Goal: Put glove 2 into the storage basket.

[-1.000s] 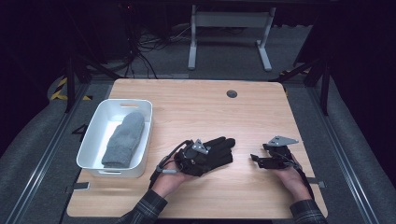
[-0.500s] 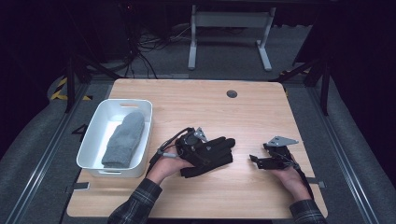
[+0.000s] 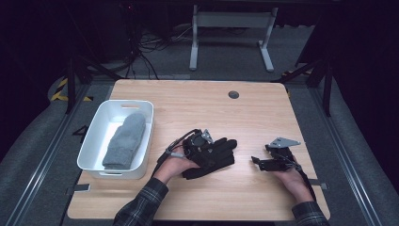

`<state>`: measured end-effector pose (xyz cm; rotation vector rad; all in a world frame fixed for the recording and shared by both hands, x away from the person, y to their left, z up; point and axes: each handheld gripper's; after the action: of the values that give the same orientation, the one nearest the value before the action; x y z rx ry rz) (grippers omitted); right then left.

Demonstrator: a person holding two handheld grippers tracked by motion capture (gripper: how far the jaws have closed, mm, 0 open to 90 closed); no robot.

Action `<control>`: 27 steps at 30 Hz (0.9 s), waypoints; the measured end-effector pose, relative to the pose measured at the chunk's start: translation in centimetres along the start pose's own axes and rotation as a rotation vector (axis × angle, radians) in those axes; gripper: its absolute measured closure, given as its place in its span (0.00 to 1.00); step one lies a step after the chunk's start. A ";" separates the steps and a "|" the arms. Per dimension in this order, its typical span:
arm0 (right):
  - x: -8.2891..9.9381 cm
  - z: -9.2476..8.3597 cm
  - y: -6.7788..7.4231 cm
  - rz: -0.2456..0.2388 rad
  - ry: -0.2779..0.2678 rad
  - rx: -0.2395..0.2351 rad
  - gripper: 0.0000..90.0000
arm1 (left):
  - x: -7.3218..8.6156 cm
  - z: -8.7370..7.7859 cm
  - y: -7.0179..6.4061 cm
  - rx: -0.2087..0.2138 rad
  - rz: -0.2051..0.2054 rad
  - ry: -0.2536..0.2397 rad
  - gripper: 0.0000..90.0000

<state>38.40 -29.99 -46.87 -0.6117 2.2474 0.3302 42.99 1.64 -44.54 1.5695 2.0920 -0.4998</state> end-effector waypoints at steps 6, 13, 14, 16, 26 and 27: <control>0.0 0.0 0.0 0.000 0.000 0.001 0.22 | 0.2 0.3 0.1 0.000 0.001 -0.002 0.17; 0.0 0.0 0.0 0.001 0.000 0.000 0.22 | 0.5 0.7 0.5 0.016 -0.026 -0.007 0.13; 0.0 0.0 0.0 0.001 -0.001 0.000 0.22 | 0.6 0.8 0.6 0.025 -0.031 -0.012 0.13; 0.0 0.0 0.0 0.001 0.000 0.000 0.22 | 0.6 0.8 0.6 0.035 -0.037 -0.018 0.15; 0.0 0.0 0.0 0.000 0.000 -0.001 0.22 | 0.5 0.3 0.3 0.148 -0.012 -0.028 0.59; 0.0 0.0 0.0 0.000 0.000 -0.001 0.22 | 0.5 0.2 0.2 0.159 -0.019 -0.028 0.66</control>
<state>38.37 -29.98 -46.88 -0.6121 2.2474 0.3314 43.13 1.98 -45.00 1.6212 2.0915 -0.7066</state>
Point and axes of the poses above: each handheld gripper's, and its own axes: z roughly forward along the jaws, x roughly out of its underside, y roughly to its left, and after that the axes turned 6 degrees about z, right-handed
